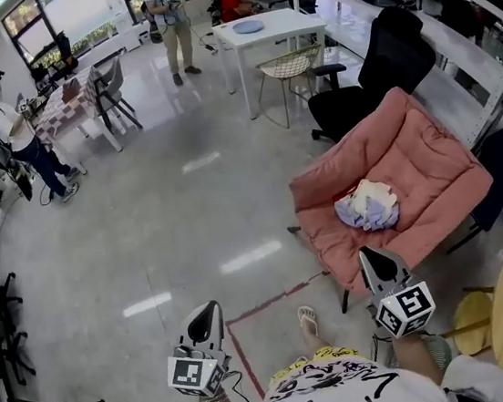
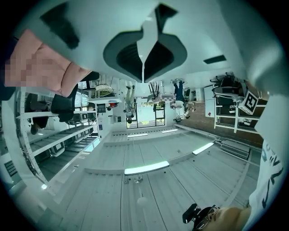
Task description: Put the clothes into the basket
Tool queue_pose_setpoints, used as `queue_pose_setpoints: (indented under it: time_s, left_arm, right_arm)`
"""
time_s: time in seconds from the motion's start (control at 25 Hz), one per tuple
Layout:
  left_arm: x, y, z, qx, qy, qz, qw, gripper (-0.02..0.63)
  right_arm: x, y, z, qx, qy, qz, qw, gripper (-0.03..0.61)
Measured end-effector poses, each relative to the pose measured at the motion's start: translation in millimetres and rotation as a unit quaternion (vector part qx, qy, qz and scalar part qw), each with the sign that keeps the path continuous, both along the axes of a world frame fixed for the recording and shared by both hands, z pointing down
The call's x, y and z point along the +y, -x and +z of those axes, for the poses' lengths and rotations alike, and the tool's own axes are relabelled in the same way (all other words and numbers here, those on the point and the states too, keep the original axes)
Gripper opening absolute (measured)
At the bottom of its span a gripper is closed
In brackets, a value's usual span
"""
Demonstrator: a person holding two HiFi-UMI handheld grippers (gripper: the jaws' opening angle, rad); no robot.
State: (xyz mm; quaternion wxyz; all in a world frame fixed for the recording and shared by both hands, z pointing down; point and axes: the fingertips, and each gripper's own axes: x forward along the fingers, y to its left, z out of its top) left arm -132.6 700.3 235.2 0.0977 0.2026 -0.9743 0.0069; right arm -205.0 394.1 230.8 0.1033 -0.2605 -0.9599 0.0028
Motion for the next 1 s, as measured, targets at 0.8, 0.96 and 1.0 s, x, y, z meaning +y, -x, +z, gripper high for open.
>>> queue_pose_setpoints:
  time_s: [0.8, 0.96, 1.0]
  left_arm:
    - [-83.7, 214.8, -15.1, -0.023, -0.019, 0.082, 0.9962, 0.014]
    - [-89.1, 233.6, -1.8, -0.003, -0.019, 0.098, 0.9950, 0.014]
    - [-90.6, 240.6, 1.6, 0.003, -0.019, 0.102, 0.9946, 0.014]
  right_arm:
    - [-71.8, 177.0, -4.9, -0.014, 0.010, 0.066, 0.998, 0.029]
    - [-66.9, 193.4, -1.2, -0.009, 0.007, 0.062, 0.998, 0.029]
    - [-67.6, 197.4, -0.2, -0.009, 0.004, 0.065, 0.998, 0.029]
